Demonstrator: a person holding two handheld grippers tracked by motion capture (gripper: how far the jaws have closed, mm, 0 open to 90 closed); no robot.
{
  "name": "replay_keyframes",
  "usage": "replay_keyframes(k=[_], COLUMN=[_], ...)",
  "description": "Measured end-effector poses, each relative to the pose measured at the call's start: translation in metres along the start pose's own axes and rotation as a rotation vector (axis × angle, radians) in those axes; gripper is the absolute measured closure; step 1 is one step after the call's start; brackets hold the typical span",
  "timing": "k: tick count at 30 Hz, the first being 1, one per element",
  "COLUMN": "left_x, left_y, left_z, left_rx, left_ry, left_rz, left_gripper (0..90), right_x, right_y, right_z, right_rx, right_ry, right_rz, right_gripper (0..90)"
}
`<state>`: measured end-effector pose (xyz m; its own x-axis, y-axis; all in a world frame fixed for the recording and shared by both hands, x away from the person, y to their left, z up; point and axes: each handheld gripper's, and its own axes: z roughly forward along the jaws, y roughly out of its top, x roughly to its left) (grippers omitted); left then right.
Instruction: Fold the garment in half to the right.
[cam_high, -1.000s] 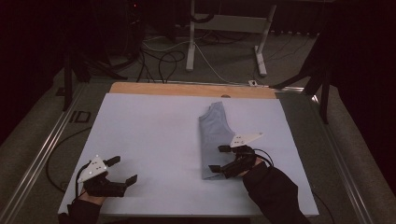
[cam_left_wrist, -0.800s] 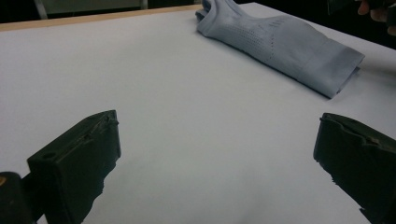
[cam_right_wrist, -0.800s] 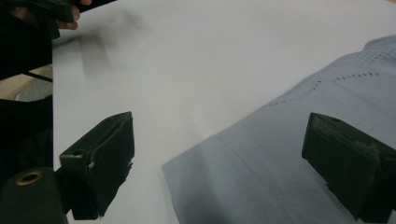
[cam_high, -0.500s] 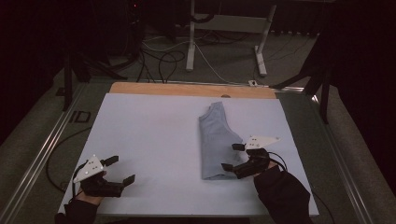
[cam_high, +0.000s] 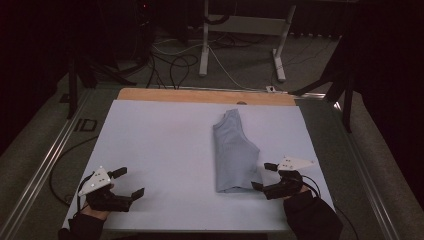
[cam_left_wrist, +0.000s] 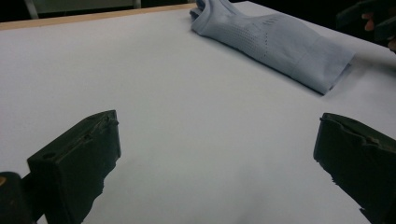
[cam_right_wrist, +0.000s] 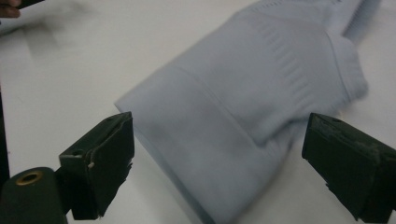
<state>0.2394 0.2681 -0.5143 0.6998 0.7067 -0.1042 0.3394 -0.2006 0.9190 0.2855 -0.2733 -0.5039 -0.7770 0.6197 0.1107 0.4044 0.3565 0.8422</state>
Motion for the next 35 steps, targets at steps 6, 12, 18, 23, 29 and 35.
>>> replay_keyframes(k=[6, 12, 18, 23, 29, 35], left_x=[0.0, -0.001, -0.003, -0.004, -0.005, -0.005], left_y=[-0.001, -0.001, 0.0, -0.001, -0.002, -0.001], left_z=[-0.001, -0.002, -0.004, -0.004, -0.002, -0.002], left_rx=[-0.003, 0.0, -0.015, -0.002, 0.006, 0.008], left_ry=[-0.001, 0.018, 0.023, 0.033, 0.032, 0.032], left_rz=[-0.003, 0.005, 0.019, 0.024, 0.033, 0.034], left_gripper=[1.3, 1.3, 1.3, 1.3, 1.3, 1.3], right_x=[-0.004, -0.003, -0.006, -0.007, -0.008, -0.006], right_y=[-0.016, -0.026, -0.033, -0.034, -0.034, -0.034], right_z=[-0.008, -0.017, -0.02, -0.018, -0.019, -0.018], right_rx=[0.007, 0.001, -0.008, 0.005, -0.009, 0.002], right_ry=[-0.055, -0.122, -0.162, -0.168, -0.161, -0.149], right_rz=[0.008, 0.013, 0.038, 0.046, 0.058, 0.064], right_gripper=[9.1, 9.1, 9.1, 9.1, 9.2, 9.2])
